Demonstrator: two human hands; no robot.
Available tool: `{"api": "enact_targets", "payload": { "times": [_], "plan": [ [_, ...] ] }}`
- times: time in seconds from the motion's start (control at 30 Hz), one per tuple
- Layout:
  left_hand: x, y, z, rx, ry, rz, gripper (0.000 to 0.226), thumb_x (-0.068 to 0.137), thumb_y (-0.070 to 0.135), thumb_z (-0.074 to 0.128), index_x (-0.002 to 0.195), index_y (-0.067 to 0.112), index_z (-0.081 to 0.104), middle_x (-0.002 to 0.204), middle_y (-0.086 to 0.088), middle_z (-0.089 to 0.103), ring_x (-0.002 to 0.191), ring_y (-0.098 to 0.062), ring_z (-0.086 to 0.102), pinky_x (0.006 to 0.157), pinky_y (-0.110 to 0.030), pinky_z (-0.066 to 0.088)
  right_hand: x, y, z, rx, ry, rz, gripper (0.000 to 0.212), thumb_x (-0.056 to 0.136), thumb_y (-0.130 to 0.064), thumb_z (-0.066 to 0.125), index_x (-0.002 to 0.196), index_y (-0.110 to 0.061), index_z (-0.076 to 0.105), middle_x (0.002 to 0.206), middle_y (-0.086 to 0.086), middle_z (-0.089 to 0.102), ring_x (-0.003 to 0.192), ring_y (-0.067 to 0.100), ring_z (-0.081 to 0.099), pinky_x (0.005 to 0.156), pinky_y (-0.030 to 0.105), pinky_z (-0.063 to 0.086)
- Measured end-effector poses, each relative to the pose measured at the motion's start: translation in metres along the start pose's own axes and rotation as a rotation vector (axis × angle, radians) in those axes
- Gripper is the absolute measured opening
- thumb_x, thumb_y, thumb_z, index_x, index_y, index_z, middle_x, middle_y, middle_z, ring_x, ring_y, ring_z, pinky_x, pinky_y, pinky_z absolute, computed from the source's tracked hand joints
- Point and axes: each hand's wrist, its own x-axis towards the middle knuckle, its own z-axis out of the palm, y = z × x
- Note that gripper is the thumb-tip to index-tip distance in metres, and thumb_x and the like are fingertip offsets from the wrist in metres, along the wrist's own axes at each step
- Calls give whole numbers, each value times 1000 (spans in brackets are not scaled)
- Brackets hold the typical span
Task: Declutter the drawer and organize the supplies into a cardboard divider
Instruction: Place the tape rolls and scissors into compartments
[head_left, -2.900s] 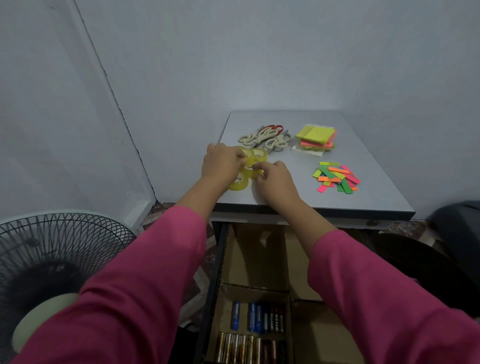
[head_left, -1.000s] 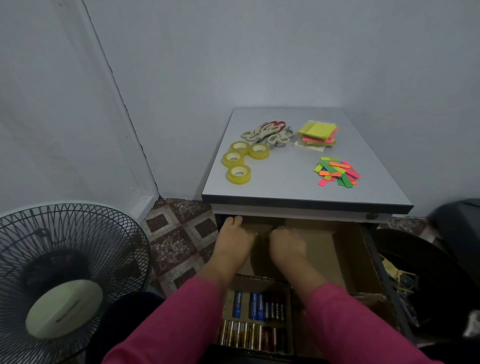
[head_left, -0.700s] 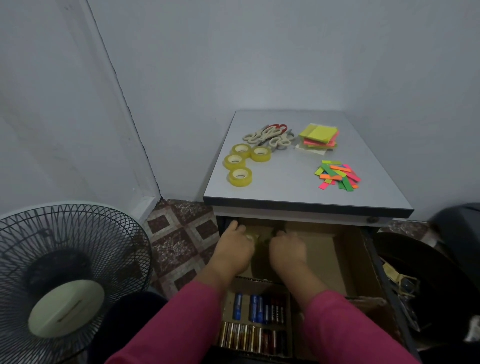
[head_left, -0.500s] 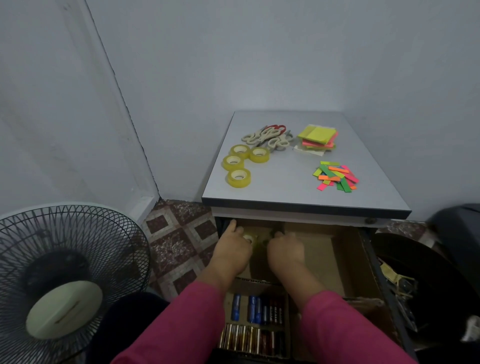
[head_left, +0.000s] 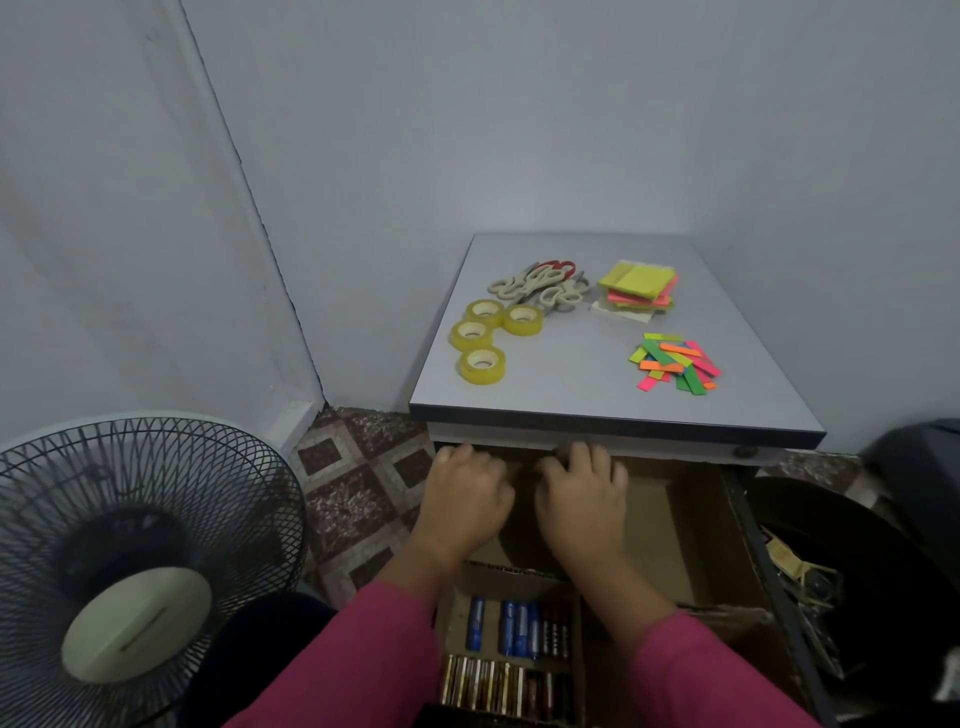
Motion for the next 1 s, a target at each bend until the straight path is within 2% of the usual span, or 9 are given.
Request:
{"api": "enact_targets", "payload": {
  "times": [0.07,0.17,0.27,0.33,0.4,0.5,0.57,0.73,1.0],
  "plan": [
    [-2,-4,-6,-103,197,-28,17,79,23,48,69,16,59,67,3,56,66,-17,51,66,-33,43,0,0,2,101,172,-11,25,69,-21,77,93,-17,70,94,7,62,95,29,59,82,45,48],
    [12,-8,-28,-237,453,-73,17,86,16,48,79,10,61,73,-1,55,68,-17,49,64,-30,41,10,-5,-8,214,401,-77,20,82,-23,59,99,-16,67,94,5,61,93,25,57,78,39,47],
    [39,-12,-55,-367,610,-223,21,94,15,44,93,6,63,84,-4,60,78,-16,53,68,-27,44,32,-18,-26,248,425,-202,23,87,-22,52,104,-16,65,96,4,61,91,22,55,73,34,45],
    [58,-17,-68,-437,518,-361,24,98,15,40,110,9,60,99,-5,60,91,-17,55,76,-30,46,51,-29,-36,244,301,-210,26,88,-22,56,113,-19,63,101,3,60,93,22,55,74,35,45],
    [75,-27,-71,-486,290,-458,33,100,14,34,128,17,52,112,-7,56,101,-21,53,84,-33,46,67,-36,-42,227,175,-179,33,92,-27,53,125,-25,56,105,4,58,95,24,55,75,37,44],
    [92,-45,-68,-396,-7,-480,49,98,12,30,142,29,39,125,-13,47,108,-30,52,93,-41,46,79,-38,-43,175,70,-175,36,98,-36,42,133,-30,48,111,4,55,99,25,51,77,37,41],
    [98,-51,-67,-345,-85,-491,52,97,10,29,144,32,39,127,-14,43,110,-32,51,96,-42,45,81,-36,-44,165,56,-175,35,98,-38,41,131,-30,49,112,4,54,100,25,50,77,37,39],
    [96,-53,-67,-346,-37,-450,33,102,22,37,130,23,55,111,-12,45,96,-30,54,87,-38,48,76,-28,-51,234,28,-130,32,97,-40,45,125,-25,52,112,4,55,102,21,50,83,33,41],
    [76,-39,-74,-274,13,-361,23,94,32,54,105,12,53,102,-8,46,85,-27,52,72,-35,45,51,-6,-57,379,82,-186,25,90,-34,61,108,-18,64,103,2,61,99,18,53,84,30,46]
  ]
}}
